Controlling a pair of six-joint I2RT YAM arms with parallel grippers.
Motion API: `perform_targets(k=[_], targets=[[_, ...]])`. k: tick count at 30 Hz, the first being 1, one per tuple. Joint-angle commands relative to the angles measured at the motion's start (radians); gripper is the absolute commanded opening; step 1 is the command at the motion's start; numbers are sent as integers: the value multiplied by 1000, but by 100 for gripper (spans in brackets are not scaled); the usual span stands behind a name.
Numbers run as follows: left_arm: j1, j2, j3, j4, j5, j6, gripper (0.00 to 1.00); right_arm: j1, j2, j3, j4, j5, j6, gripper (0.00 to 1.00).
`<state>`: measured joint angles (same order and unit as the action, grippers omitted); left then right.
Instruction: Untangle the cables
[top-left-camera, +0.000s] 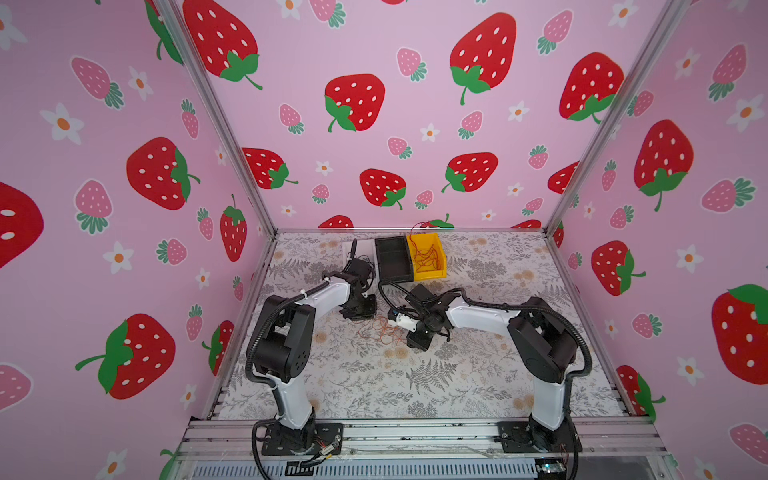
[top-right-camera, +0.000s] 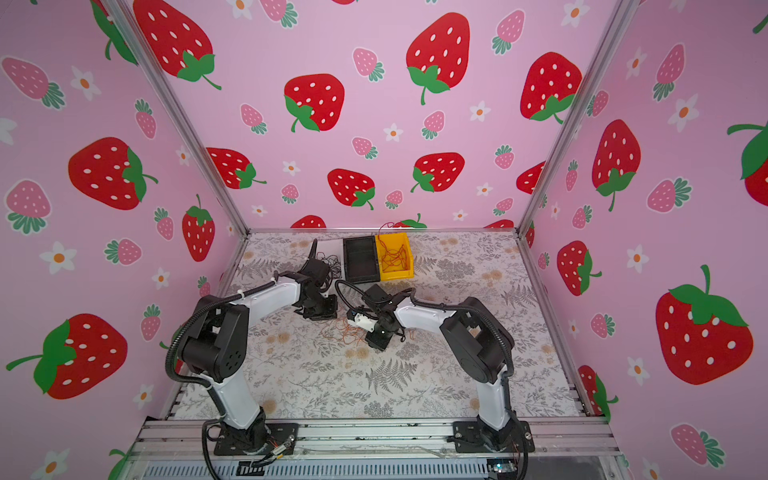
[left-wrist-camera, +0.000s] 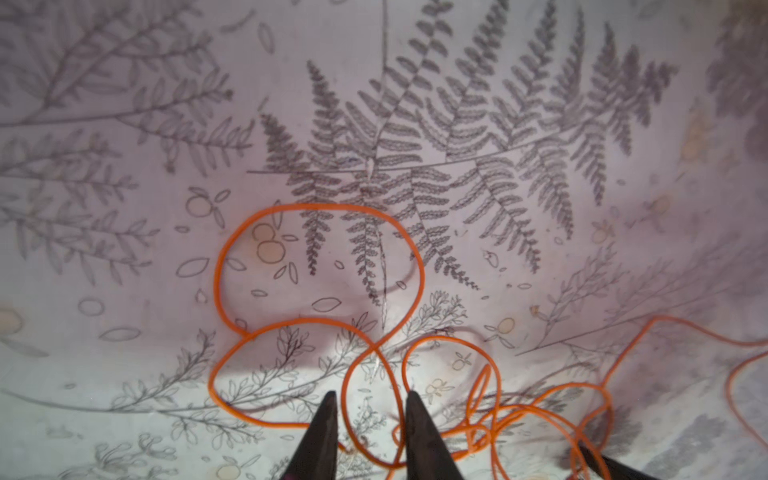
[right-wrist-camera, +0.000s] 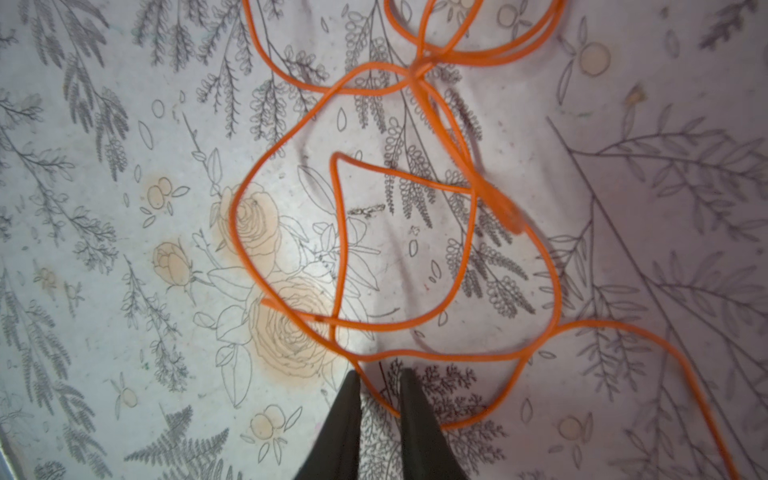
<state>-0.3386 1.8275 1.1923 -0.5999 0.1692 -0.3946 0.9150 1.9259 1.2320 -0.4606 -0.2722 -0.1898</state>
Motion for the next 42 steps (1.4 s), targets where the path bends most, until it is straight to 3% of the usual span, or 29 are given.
perform_targets(k=[1, 7, 14, 21, 30, 42], targets=[[0, -11, 33, -40, 6, 11, 0, -6, -48, -27, -4, 4, -17, 16], [32, -112, 18, -50, -27, 1, 0, -55, -143, -107, 33, 1, 2, 10], [151, -338, -20, -81, -77, 26, 0, -164, -265, -197, 36, 3, -2, 10], [288, -482, 43, -133, -74, 60, 0, -266, -333, -209, 17, 57, 11, 9], [477, -566, 67, -167, -38, 69, 0, -470, -423, -248, 55, 8, 91, 6], [567, -593, 49, -187, 12, 95, 0, -652, -463, -253, 66, 126, 190, 2]])
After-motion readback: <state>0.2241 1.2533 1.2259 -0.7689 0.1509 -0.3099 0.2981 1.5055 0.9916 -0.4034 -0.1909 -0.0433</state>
